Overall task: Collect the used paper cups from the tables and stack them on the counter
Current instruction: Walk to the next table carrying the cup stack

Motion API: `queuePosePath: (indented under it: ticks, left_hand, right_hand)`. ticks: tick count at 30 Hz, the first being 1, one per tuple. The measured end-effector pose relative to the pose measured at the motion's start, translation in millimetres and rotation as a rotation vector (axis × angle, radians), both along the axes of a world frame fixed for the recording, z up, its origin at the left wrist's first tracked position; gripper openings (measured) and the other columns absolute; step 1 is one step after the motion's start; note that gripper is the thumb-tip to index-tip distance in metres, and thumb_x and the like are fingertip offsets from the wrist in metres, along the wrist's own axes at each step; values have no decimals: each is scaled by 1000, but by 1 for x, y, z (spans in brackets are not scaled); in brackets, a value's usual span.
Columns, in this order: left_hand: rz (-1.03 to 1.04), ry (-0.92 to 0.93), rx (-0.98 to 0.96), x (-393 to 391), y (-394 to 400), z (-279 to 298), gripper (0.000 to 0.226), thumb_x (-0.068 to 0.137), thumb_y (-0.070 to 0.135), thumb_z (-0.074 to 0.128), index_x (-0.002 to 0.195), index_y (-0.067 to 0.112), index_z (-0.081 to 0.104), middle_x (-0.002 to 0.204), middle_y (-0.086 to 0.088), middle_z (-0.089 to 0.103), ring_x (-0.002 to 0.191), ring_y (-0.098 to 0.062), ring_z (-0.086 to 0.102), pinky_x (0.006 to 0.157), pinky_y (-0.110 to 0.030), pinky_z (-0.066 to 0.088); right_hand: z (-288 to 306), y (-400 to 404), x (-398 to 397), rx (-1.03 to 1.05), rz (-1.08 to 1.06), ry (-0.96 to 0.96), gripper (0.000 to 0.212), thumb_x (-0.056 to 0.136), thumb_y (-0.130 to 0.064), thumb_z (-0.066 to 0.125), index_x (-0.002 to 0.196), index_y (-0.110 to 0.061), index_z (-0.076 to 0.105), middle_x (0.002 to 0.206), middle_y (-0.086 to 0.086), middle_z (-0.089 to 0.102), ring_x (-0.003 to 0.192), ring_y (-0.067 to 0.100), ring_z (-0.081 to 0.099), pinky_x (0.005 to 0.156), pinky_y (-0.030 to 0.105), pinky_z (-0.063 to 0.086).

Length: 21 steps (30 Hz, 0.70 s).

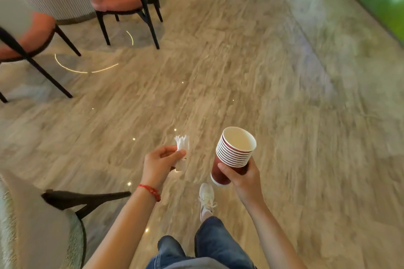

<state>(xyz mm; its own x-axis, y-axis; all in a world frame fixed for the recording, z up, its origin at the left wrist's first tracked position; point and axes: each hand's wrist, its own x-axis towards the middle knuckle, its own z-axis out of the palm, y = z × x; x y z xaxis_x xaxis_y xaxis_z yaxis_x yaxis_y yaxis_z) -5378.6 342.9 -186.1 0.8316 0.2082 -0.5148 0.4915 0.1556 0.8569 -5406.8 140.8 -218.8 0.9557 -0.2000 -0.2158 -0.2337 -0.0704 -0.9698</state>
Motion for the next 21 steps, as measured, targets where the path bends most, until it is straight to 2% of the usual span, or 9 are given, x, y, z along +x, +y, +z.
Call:
queuePosePath:
  ticks: [4, 7, 9, 13, 16, 18, 21]
  left_hand:
    - [20, -10, -7, 82, -24, 2, 11, 72, 10, 76, 79, 8, 69, 68, -5, 69, 70, -20, 64, 75, -37, 53]
    - [27, -22, -2, 134, -35, 10, 10, 71, 10, 76, 77, 9, 69, 63, -1, 70, 65, -15, 65, 67, -31, 55]
    - [28, -24, -5, 166, -38, 13, 9, 71, 10, 76, 76, 10, 68, 61, 0, 70, 61, -12, 65, 59, -24, 55]
    - [50, -29, 24, 231, -37, 12, 8, 72, 10, 76, 76, 11, 69, 61, 0, 70, 59, -10, 66, 57, -22, 52]
    - [49, -33, 26, 289, -32, 9, 8, 72, 9, 76, 74, 11, 69, 60, 0, 70, 58, -10, 65, 54, -20, 51]
    - [50, -33, 22, 331, -26, 5, 9, 71, 9, 76, 73, 11, 68, 60, 0, 70, 59, -13, 65, 56, -21, 51]
    - [51, -41, 15, 398, -13, 2, 9, 71, 9, 77, 76, 8, 69, 63, -3, 69, 64, -17, 63, 65, -29, 53]
  right_hand:
    - [4, -25, 87, 6, 28, -20, 54, 63, -25, 84, 110, -21, 59, 99, -7, 69, 90, 2, 65, 73, 15, 51]
    - [14, -37, 149, -5, 54, -26, 62, 56, -35, 85, 111, -20, 59, 100, -6, 69, 91, 4, 65, 73, 15, 51]
    - [18, -42, 186, -6, 59, -32, 65, 57, -35, 86, 113, -19, 58, 101, -7, 68, 91, 3, 65, 73, 15, 51]
    - [15, -43, 256, -3, 63, -32, 62, 58, -33, 81, 113, -19, 58, 100, -7, 68, 90, 2, 65, 70, 13, 50]
    - [10, -36, 310, -11, 71, -30, 62, 55, -39, 82, 110, -20, 60, 99, -6, 70, 91, 5, 66, 72, 18, 51]
    - [7, -28, 352, -8, 78, -33, 60, 53, -42, 81, 107, -23, 61, 97, -8, 71, 90, 5, 66, 73, 18, 51]
    - [6, -14, 421, 14, 96, -39, 61, 52, -42, 81, 106, -25, 60, 96, -11, 71, 90, 5, 66, 71, 15, 51]
